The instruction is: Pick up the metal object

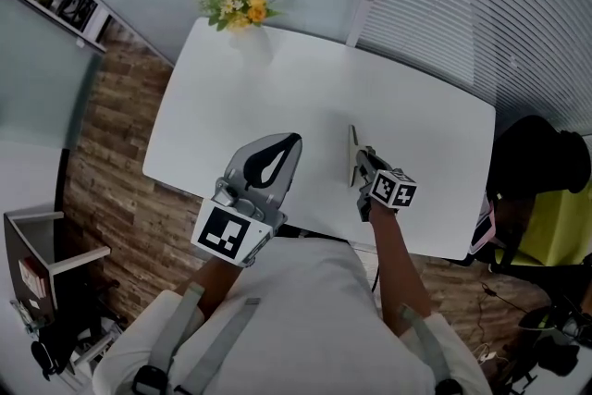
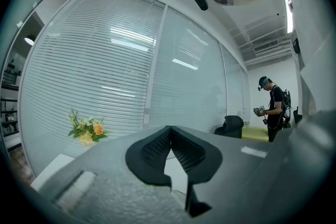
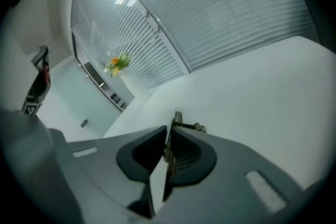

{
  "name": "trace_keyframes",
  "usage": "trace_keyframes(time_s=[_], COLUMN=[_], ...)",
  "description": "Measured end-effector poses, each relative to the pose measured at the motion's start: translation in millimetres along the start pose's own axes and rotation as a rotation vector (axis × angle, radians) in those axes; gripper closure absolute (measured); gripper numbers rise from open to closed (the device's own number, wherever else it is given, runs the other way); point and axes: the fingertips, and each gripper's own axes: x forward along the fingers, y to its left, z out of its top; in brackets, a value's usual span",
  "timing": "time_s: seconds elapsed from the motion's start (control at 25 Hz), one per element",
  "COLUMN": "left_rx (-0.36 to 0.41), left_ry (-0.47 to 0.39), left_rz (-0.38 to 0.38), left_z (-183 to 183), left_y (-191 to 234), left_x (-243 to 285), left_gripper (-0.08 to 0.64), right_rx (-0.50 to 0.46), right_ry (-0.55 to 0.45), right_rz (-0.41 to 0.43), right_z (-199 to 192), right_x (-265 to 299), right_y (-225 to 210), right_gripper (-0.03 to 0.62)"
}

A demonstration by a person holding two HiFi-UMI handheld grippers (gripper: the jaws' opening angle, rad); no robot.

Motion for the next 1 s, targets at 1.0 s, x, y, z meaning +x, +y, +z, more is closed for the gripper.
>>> trace_keyframes(time_s=[1.0], left_rx=[0.014], left_ry=[-0.017], left_rz=[-0.069], left_z=[5], left_y=[-29], left_x=[12], left_gripper=[0.558], right_rx=[-0.245], right_ry=[-0.293], right_rz=[0.091], right_z=[123], right_x=[-121], right_y=[107], right_gripper=[0.568])
